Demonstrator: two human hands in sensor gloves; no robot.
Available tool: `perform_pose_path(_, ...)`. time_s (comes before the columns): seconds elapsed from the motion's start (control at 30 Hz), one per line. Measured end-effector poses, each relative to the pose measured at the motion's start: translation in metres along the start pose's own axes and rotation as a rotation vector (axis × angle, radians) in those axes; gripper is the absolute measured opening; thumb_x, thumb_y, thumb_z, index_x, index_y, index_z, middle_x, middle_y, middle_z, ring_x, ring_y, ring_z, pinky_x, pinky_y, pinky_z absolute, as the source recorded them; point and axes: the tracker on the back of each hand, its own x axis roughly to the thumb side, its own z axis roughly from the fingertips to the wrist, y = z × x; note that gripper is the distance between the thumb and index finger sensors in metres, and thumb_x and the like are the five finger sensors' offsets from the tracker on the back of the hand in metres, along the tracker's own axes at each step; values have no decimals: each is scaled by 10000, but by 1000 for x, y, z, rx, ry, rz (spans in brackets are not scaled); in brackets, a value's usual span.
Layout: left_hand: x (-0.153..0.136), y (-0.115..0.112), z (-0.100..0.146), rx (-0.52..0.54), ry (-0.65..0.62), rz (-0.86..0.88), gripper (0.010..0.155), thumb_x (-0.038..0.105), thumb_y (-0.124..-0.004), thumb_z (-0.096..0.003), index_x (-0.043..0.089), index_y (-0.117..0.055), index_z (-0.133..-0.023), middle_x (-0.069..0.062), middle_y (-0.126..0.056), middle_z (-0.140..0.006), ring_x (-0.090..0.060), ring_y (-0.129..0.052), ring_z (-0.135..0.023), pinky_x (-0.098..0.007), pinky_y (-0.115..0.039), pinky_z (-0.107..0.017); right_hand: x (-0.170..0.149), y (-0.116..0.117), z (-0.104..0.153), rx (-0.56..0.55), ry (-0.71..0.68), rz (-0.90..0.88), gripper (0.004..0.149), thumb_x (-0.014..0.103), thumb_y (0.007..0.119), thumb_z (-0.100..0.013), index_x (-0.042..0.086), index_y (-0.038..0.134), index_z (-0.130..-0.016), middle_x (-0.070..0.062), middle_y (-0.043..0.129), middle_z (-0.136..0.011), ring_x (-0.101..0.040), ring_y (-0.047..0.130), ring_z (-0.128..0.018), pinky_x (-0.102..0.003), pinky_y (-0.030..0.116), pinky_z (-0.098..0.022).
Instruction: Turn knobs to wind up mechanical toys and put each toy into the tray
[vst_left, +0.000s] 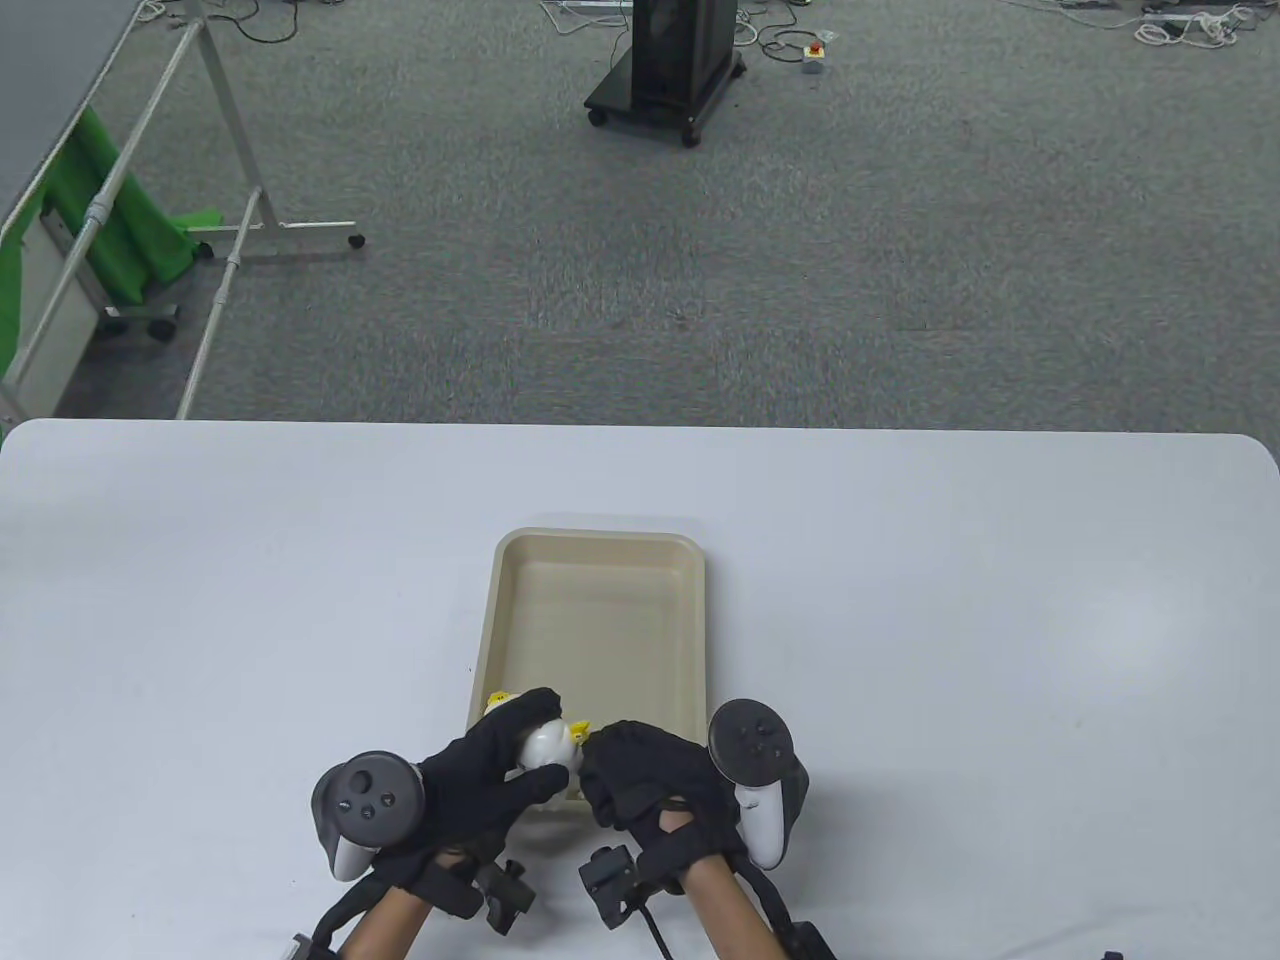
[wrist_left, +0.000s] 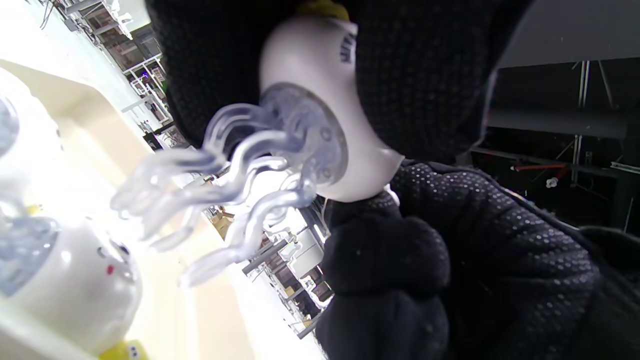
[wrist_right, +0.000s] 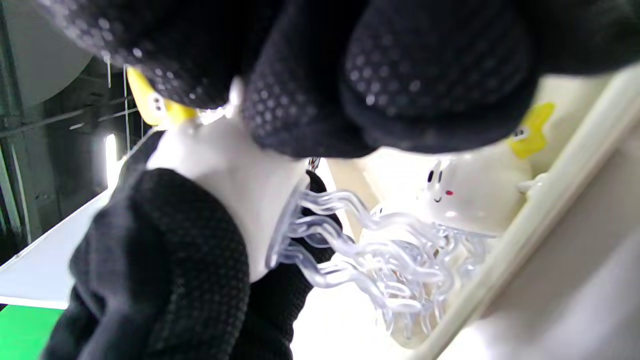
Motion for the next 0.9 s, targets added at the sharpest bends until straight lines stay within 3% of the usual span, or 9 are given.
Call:
perform_pose_path(0.2, 14, 20, -29, 60, 29, 17, 715, 390, -913, -384, 222, -732, -1054, -83, -843, -999, -346, -1012, -808, -367, -959, -577, 10, -17, 8, -117, -147, -49, 583, 504, 783, -406, 56, 807, -779, -157, 934, -670, -357, 957, -486, -515, 795, -406)
perform_pose_path(0.37, 28, 30, -66, 45, 87, -128, 717, 403, -911, -396, 232, -717, -1065, -71, -828, -1015, -333, -1002, -828, -358, -953, -593, 11, -29, 9, -179, -163, -43, 593, 513, 769, -413, 59, 799, -794, -166, 923, -693, -372, 948, -509, -525, 784, -422)
perform_pose_path(0.63, 7, -5, -118, -180, 270, -438, 726, 406, -911, -404, 233, -701, -1077, -65, -815, -1028, -332, -992, -844, -359, -943, -609, 4, -39, 6, -194, -135, -70, 593, 507, 761, -422, 57, 793, -806, -176, 912, -714, -386, 937, -533, -533, 773, -438)
perform_pose_path(0.9, -25, -43, -143, -356, 437, -541, 730, 406, -904, -409, 224, -699, -1085, -76, -817, -1032, -340, -994, -840, -362, -942, -610, 3, -44, 5, -196, -127, -93, 573, 487, 756, -432, 60, 789, -813, -179, 904, -728, -393, 929, -547, -537, 765, -450)
